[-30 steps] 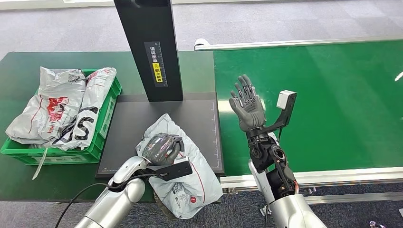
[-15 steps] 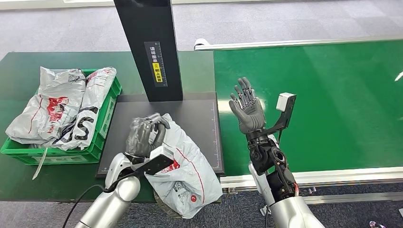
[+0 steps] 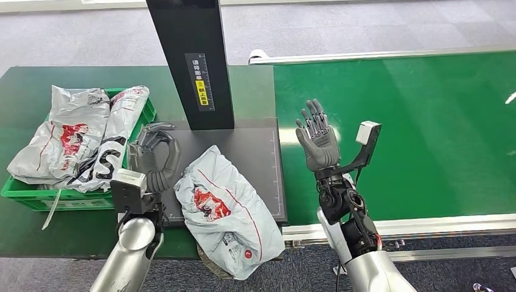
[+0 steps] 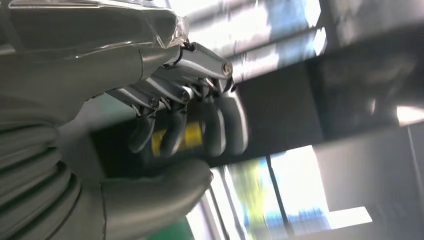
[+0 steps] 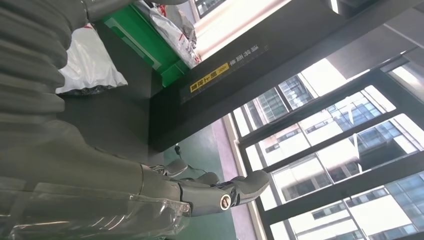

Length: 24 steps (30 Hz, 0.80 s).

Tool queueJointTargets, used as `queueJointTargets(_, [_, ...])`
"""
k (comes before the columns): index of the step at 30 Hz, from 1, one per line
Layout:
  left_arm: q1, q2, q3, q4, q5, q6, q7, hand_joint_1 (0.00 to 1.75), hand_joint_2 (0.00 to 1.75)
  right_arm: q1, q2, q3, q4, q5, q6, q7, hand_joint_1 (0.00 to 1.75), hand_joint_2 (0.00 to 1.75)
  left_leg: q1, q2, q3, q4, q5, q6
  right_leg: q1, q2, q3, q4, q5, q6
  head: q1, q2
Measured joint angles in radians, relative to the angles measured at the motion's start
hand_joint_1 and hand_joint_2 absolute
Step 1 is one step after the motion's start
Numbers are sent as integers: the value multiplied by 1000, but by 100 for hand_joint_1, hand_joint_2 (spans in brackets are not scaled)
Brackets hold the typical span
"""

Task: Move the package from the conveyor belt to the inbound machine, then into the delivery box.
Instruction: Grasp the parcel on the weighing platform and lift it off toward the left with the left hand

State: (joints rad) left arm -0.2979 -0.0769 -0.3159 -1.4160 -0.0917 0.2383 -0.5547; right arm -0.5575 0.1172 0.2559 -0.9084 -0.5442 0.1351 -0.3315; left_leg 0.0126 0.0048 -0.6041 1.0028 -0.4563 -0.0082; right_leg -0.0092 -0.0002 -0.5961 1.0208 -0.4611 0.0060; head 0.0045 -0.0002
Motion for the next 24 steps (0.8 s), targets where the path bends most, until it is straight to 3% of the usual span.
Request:
queueJointTargets(4, [29,18,0,-45,150,-240,-16,0,175,-19,0,7,14,1,17,2,0,175,0,0,0,0,0,0,0,0,0,0,0,0,0,0])
queueJointTargets(9, [61,57,-1,-111,187,-498,-53,0,175,-40,0,15,31,0,34,8,0,175,0,0,0,0,0,0,0,0,0,0,0,0,0,0])
queueJointTargets(15, [83,87,-1,-163,184,-566,-70,0,175,-50,0,20,45,-1,42,11,0,175,0,0,0,0,0,0,0,0,0,0,0,0,0,0])
queueJointTargets(19, [94,98,1,-190,167,-724,-111,0,175,-56,0,24,53,-5,51,15,0,175,0,0,0,0,0,0,0,0,0,0,0,0,0,0])
queueJointTargets(21, [100,106,7,-209,91,-787,-132,0,175,-60,0,25,55,-7,53,18,0,175,0,0,0,0,0,0,0,0,0,0,0,0,0,0])
queueJointTargets(24, [105,124,11,-220,-107,-793,-141,0,175,-62,0,25,56,-8,52,22,0,175,0,0,0,0,0,0,0,0,-1,0,0,0,0,0])
